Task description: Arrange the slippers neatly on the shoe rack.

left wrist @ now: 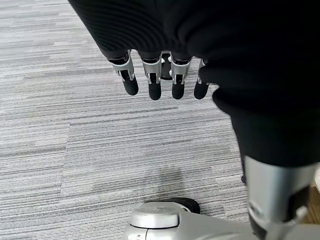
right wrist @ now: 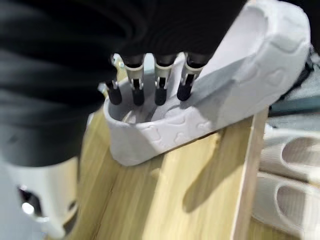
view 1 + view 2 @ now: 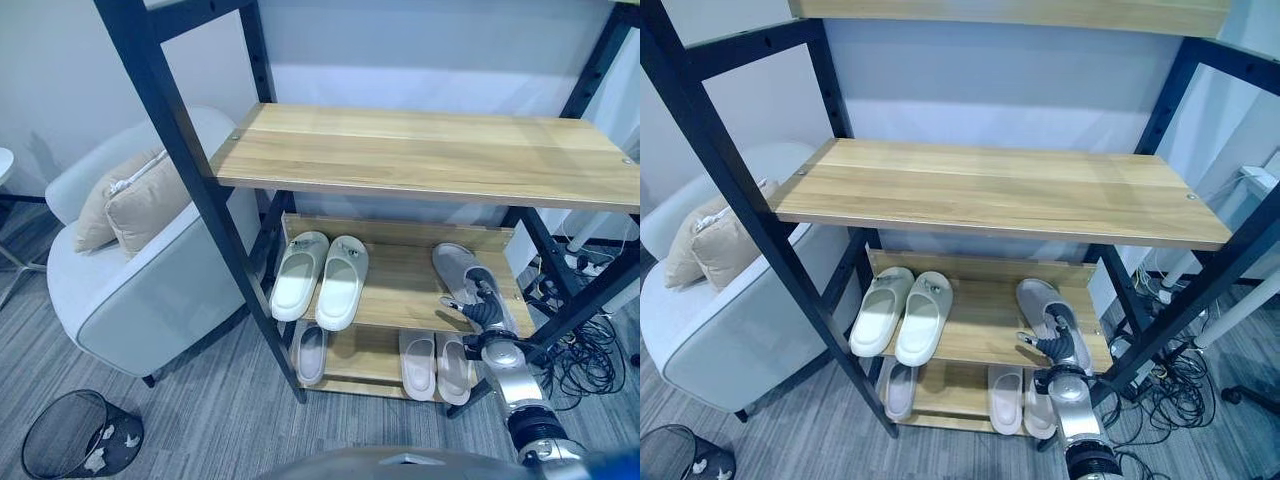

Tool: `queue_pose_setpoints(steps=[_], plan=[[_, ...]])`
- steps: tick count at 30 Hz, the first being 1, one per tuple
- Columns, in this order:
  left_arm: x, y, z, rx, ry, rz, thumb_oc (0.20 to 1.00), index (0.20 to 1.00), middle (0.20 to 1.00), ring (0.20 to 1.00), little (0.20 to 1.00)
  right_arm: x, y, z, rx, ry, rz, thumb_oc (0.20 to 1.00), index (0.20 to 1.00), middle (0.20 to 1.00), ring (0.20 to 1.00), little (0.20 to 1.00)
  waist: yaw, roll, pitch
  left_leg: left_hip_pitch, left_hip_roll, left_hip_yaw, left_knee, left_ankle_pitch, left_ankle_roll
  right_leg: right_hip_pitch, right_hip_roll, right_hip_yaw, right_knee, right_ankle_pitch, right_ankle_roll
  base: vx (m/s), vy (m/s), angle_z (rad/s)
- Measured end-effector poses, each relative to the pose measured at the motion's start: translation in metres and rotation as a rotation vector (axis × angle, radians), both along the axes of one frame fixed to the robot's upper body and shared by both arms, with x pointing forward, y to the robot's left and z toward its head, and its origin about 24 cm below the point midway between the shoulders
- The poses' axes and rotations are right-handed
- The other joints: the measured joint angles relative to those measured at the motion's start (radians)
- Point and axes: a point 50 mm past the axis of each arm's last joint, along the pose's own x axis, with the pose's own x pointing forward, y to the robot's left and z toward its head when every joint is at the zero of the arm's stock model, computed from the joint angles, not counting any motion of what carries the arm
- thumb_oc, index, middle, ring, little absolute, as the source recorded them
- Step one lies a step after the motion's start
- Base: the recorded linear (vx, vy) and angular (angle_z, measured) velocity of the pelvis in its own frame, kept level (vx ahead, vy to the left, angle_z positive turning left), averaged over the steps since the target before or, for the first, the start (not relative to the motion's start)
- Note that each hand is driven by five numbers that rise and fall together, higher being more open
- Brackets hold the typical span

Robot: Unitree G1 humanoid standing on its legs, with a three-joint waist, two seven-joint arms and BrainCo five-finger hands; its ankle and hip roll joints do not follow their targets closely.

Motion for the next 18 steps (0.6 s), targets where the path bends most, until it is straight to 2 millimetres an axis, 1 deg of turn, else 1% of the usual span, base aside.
queue_pose_setpoints(steps=[2, 5, 7, 9, 13, 15, 18], plan=[[-0.001, 0.003, 0.001, 0.007, 0.004, -0.001, 1.0, 1.0, 1.0, 1.0, 1.0, 0.0, 0.011, -0.003, 0.072, 0.007, 0.023, 1.0, 1.0, 1.0, 1.0, 1.0, 0.001, -0.008, -0.003, 0.0, 0.0, -0.001, 0.0, 0.001, -0.001, 0.0, 0.0, 0.0, 0.0, -0.002, -0.004, 0.0, 0.0, 0.0], [-0.002, 0.003, 0.001, 0.009, 0.006, -0.001, 1.0, 1.0, 1.0, 1.0, 1.0, 0.0, 0.026, -0.004, 0.122, 0.008, 0.042, 1.0, 1.0, 1.0, 1.0, 1.0, 0.005, -0.012, -0.009, 0.0, 0.0, -0.002, 0.0, 0.001, 0.0, 0.0, 0.001, 0.0, 0.0, -0.001, -0.003, 0.0, 0.0, 0.0], [-0.002, 0.004, 0.001, 0.01, 0.008, -0.003, 1.0, 1.0, 1.0, 1.0, 1.0, 0.0, 0.042, -0.005, 0.13, 0.018, 0.129, 1.0, 1.0, 1.0, 1.0, 1.0, 0.011, -0.014, -0.016, 0.0, 0.001, -0.003, 0.003, 0.001, 0.0, 0.0, 0.001, -0.001, 0.0, -0.001, -0.003, 0.0, 0.0, 0.0], [-0.002, 0.003, 0.001, 0.01, 0.009, -0.005, 1.0, 1.0, 1.0, 1.0, 1.0, 0.0, 0.057, -0.006, 0.155, 0.034, 0.221, 1.0, 1.0, 1.0, 1.0, 1.0, 0.03, -0.015, -0.036, 0.001, 0.0, -0.006, 0.004, 0.004, -0.004, 0.0, 0.001, -0.005, 0.0, 0.001, -0.008, 0.01, 0.002, 0.07], [-0.002, 0.003, 0.001, 0.009, 0.01, -0.004, 1.0, 1.0, 1.0, 1.0, 1.0, 0.0, 0.076, -0.004, 0.207, 0.038, 0.316, 1.0, 1.0, 1.0, 1.0, 1.0, 0.035, -0.014, -0.042, 0.0, 0.0, -0.007, 0.004, 0.004, -0.004, 0.0, 0.0, -0.007, 0.0, 0.003, -0.004, 0.0, 0.0, 0.02], [-0.002, 0.003, 0.001, 0.009, 0.01, -0.004, 1.0, 1.0, 1.0, 1.0, 1.0, 0.001, 0.074, -0.002, 0.201, 0.03, 0.326, 1.0, 1.0, 1.0, 1.0, 1.0, 0.032, -0.014, -0.041, 0.0, 0.0, -0.006, 0.004, 0.004, -0.003, -0.001, 0.0, -0.006, 0.0, 0.002, -0.003, 0.0, 0.0, 0.0], [-0.001, 0.002, 0.0, 0.007, 0.009, -0.004, 1.0, 1.0, 1.0, 1.0, 1.0, 0.011, 0.045, 0.023, 0.103, -0.077, 0.3, 1.0, 1.0, 1.0, 1.0, 1.0, 0.022, -0.008, -0.035, 0.0, -0.001, -0.004, 0.004, 0.004, -0.003, -0.002, -0.001, -0.005, 0.0, 0.001, -0.002, 0.0, 0.0, 0.0]])
